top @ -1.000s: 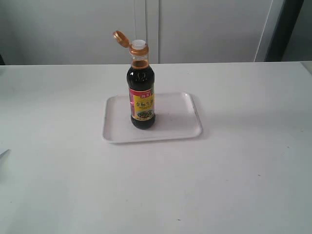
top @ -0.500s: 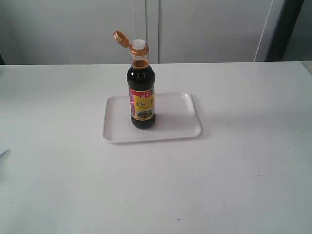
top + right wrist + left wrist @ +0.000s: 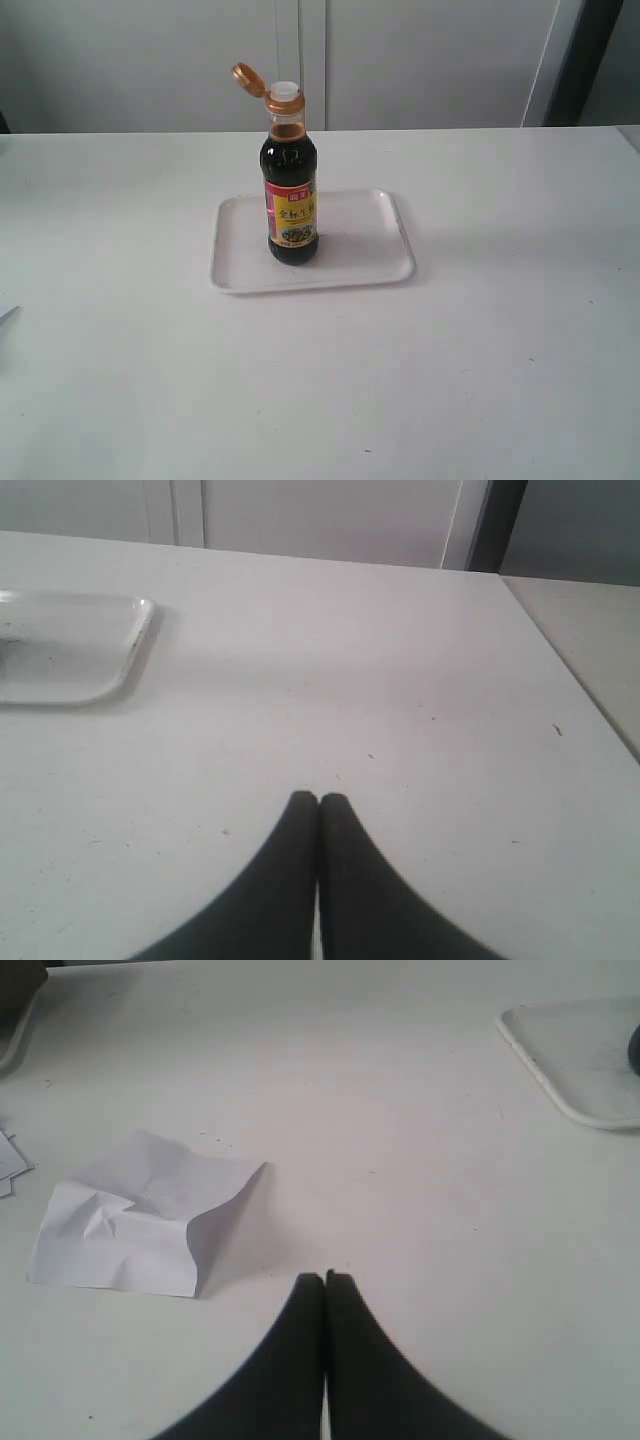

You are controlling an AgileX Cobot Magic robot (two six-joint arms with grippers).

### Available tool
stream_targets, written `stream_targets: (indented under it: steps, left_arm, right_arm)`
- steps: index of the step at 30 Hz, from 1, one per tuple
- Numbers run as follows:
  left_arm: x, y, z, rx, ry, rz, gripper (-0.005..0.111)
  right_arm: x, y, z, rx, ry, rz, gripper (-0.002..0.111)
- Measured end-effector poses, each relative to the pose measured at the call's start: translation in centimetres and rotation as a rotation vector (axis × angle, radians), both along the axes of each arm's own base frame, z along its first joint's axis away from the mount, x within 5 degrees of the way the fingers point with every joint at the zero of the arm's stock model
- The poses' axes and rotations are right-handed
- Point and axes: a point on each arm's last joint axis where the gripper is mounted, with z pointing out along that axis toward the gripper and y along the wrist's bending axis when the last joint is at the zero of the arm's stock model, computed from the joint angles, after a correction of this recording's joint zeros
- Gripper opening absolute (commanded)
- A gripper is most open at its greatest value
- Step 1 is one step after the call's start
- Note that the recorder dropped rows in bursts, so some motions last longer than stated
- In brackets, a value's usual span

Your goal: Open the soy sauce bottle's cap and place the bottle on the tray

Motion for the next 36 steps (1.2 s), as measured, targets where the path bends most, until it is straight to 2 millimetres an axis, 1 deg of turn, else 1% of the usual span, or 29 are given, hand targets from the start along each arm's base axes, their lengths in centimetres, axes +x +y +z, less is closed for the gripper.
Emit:
stream_targets:
  steps: [36]
  left_arm:
    - [0.00, 0.00, 0.00, 0.000, 0.000, 0.000, 0.000]
  right_arm:
    - [-0.01, 0.00, -0.03, 0.014, 0.004, -0.004, 0.000]
